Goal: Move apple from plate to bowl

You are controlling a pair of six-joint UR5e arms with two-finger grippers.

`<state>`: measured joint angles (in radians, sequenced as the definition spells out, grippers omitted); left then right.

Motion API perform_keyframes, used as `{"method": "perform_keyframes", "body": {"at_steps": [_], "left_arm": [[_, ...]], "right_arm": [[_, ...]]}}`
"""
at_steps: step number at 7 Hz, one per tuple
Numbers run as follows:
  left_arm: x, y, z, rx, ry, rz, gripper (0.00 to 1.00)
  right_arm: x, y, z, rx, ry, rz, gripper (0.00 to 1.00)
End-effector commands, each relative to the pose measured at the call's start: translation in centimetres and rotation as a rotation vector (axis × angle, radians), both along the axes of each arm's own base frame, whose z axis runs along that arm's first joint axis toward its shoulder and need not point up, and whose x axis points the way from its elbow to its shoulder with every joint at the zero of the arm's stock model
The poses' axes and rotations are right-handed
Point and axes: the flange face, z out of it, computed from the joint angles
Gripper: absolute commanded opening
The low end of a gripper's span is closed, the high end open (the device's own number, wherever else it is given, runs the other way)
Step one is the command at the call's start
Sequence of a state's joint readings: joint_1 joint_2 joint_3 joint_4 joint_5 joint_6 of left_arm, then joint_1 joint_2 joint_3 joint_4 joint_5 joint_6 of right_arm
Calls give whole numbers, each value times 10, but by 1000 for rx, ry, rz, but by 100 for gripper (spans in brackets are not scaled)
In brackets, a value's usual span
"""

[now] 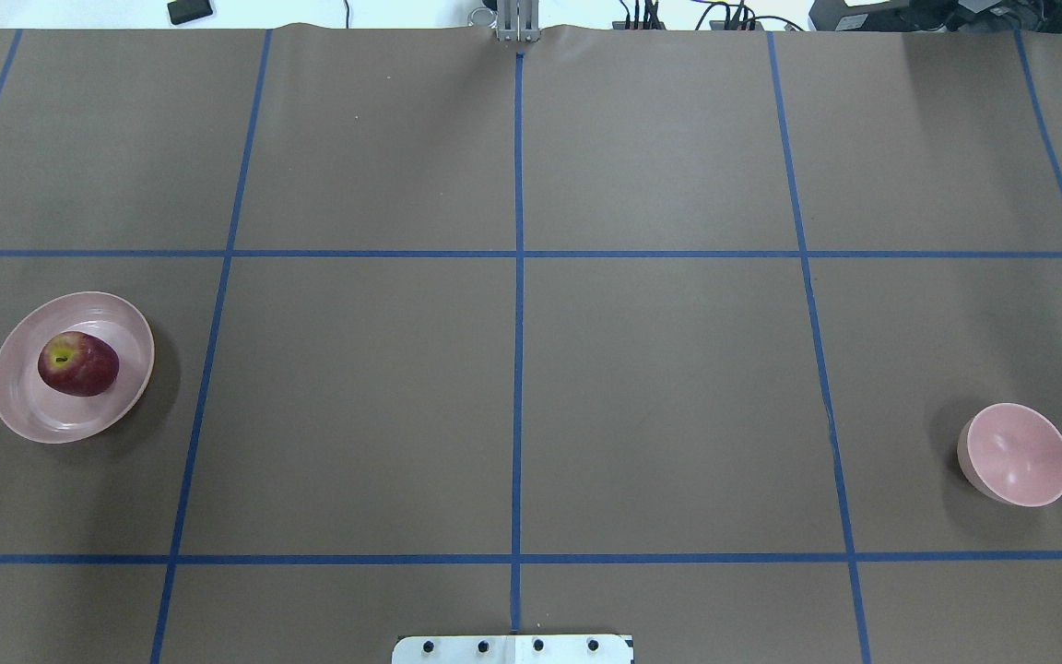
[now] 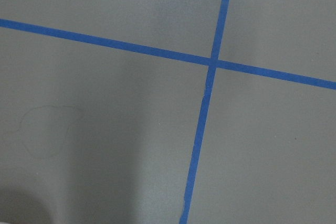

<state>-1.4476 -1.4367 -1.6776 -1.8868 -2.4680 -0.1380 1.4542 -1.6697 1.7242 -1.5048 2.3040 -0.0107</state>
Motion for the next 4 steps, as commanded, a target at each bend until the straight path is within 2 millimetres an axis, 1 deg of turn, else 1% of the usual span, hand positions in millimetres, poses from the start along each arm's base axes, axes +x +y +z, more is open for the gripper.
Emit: {"method": "perform_keyframes", "body": {"at_steps": [1, 3, 4], "left_arm": [[0, 0, 0, 1, 0, 2, 98], [0, 1, -5, 9, 3, -1, 98], [0, 0, 3, 1, -3, 1, 98]], "right_arm": [[0, 2, 2, -4, -1, 0, 100], [0, 3, 2, -6, -2, 0, 100], [-1, 1, 3, -7, -2, -2, 100]]}}
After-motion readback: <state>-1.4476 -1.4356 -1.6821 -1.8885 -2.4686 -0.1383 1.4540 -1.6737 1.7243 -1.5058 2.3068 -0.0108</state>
